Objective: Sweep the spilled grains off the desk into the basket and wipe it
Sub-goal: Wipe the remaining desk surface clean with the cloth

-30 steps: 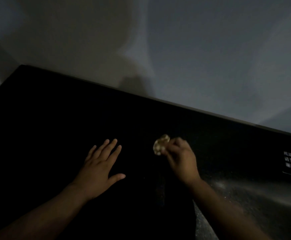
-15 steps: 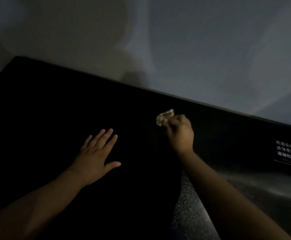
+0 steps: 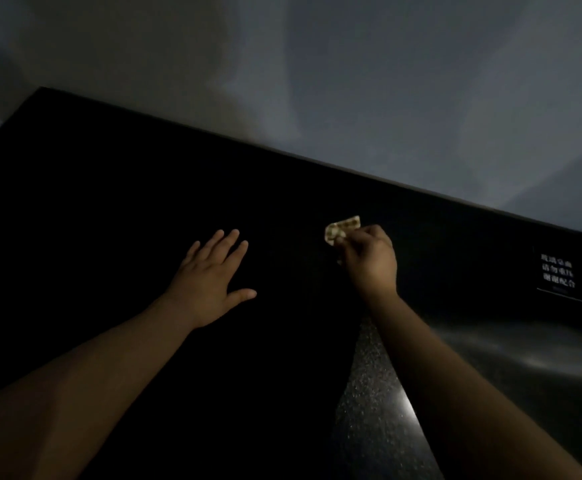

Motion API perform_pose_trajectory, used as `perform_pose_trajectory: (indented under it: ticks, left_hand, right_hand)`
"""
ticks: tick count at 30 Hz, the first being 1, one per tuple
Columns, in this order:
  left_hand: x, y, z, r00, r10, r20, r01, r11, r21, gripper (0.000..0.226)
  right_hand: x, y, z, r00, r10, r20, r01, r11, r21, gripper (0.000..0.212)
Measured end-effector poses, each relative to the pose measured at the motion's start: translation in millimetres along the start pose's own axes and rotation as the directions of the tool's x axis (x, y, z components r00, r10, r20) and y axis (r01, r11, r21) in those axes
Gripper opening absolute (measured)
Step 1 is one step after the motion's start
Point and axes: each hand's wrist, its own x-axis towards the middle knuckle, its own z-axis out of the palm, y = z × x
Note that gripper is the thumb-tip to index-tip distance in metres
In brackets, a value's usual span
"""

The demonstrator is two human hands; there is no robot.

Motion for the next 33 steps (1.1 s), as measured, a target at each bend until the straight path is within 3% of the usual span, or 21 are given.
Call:
perform_pose_trajectory:
  ticks: [6, 11, 13, 16, 20, 26, 31, 33]
  left_hand:
    - [-18.8, 0.3, -1.3, 0.994, 0.006, -0.106, -0.013, 0.998, -0.062, 0.077]
    - [-77.9, -6.2, 13.2, 0.99, 0.003, -0.14, -0.039, 0.966, -0.257, 0.072]
    - [-102.8, -10.3, 20.5, 0.994, 0.04, -0.104, -0.069, 0.954, -0.293, 0.076]
    - [-129.6, -8.5, 31.4, 0.996, 0.067, -0.058, -0.081, 0.953, -0.292, 0.086]
    - [-146.6, 0.0, 43.1, 0.999, 0.046, -0.026, -0.052, 0.957, -0.285, 0.076]
    - [-160.6, 2.1, 46.8, 1.0, 0.022, 0.002, -0.021, 0.976, -0.218, 0.074]
    - [-164.9, -4.7, 51.0, 0.997, 0.067, 0.044, -0.06, 0.988, -0.143, 0.079]
    - [-163.7, -6.2, 53.7, 0.997, 0.073, 0.037, -0.068, 0.991, -0.117, 0.08]
  right_hand:
    - [-103.6, -20.3, 19.7, 0.981, -0.18, 0.066, 0.181, 0.983, -0.009, 0.02]
    - [-172.0, -37.1, 8.8, 0.946, -0.2, 0.253, 0.178, 0.978, 0.108, 0.006]
    - [-152.4, -35.3, -4.0, 0.987, -0.122, 0.105, 0.106, 0.983, 0.149, 0.007]
    - [-105.9, -23.0, -18.9, 0.993, 0.017, -0.12, -0.015, 1.0, 0.018, 0.012]
    - [-97.1, -12.7, -1.3, 0.993, 0.109, -0.038, -0.111, 0.993, -0.042, 0.023]
    - [-211.2, -31.2, 26.6, 0.999, -0.021, -0.025, 0.021, 1.0, -0.019, 0.012]
    - [-273.2, -56.1, 11.1, 0.975, -0.044, 0.219, 0.017, 0.992, 0.122, 0.011]
    - [-258.7, -60.0, 0.7, 0.992, -0.011, 0.127, -0.012, 0.983, 0.181, 0.009]
